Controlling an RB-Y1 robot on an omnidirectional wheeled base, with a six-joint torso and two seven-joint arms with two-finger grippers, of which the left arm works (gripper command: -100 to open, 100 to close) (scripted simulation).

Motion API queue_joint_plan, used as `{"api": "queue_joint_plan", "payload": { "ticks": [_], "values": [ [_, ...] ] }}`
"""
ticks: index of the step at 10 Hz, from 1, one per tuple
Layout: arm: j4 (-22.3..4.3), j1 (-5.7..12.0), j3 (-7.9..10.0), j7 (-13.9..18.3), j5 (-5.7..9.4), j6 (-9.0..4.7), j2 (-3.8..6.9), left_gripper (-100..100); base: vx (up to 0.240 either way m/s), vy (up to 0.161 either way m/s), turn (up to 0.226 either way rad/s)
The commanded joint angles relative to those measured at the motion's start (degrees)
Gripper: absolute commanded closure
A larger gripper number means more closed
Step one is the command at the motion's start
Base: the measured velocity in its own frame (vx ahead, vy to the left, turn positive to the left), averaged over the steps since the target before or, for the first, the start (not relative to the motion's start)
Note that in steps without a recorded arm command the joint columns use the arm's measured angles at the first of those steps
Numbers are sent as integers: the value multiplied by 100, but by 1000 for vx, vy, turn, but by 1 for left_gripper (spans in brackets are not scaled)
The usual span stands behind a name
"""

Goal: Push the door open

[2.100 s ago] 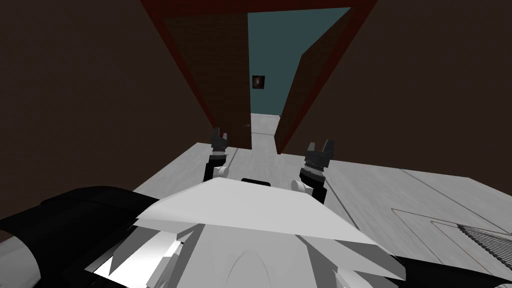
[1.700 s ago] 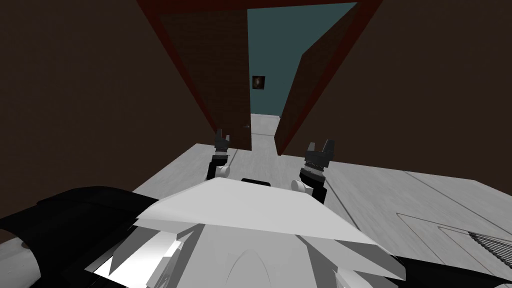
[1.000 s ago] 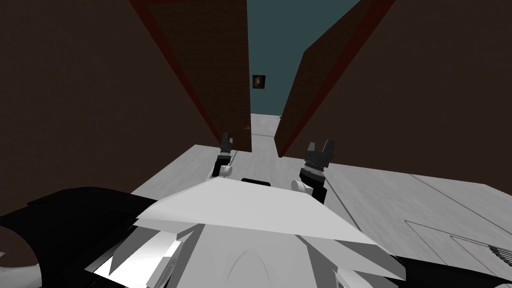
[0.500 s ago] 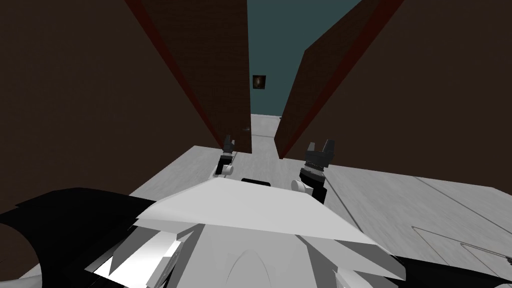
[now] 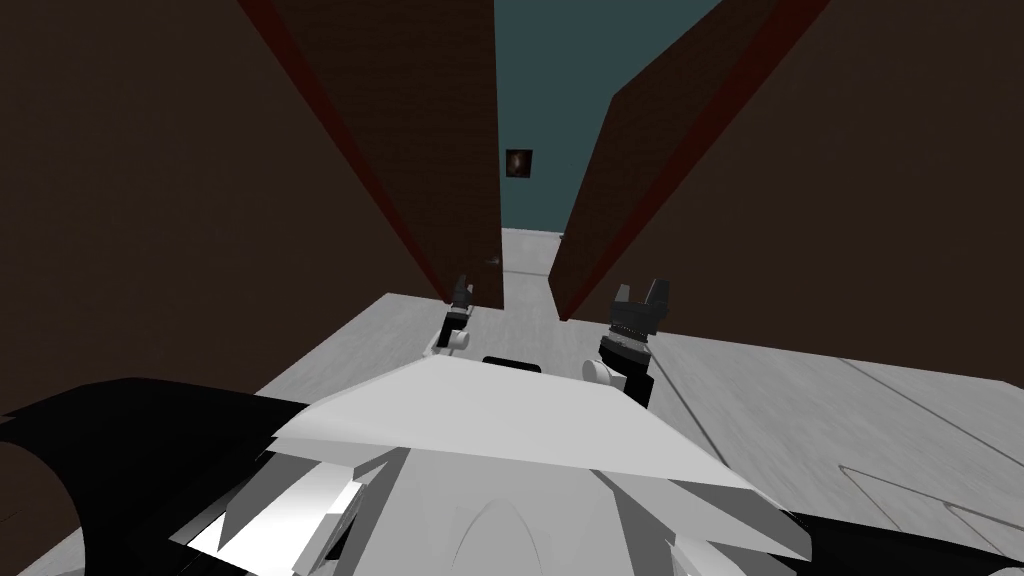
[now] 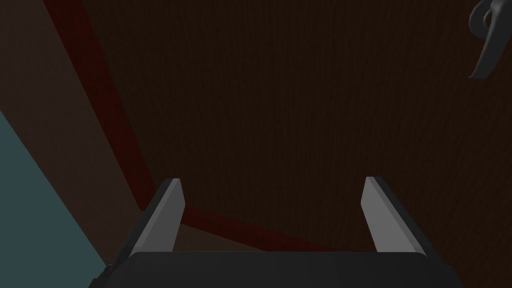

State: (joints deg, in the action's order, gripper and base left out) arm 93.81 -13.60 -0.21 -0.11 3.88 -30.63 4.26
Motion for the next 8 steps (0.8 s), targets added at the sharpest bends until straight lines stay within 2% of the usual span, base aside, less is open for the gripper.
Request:
{"api": "queue_joint_plan", "payload": {
  "ticks": [1,2,3,6,7,8],
  "values": [
    [-286,114,-4,17,-19,-87,9,-100,87,45,6],
    [-470,192,0,30,-27,-138,21,-100,103,21,1],
    [-506,192,0,30,-27,-138,21,-100,73,5,3],
    [-1075,433,10,70,-52,-293,51,-100,73,21,6],
    [-1111,433,10,70,-52,-293,51,-100,57,24,-1],
    [-1312,513,13,84,-61,-345,60,-100,62,8,3]
  ]
}}
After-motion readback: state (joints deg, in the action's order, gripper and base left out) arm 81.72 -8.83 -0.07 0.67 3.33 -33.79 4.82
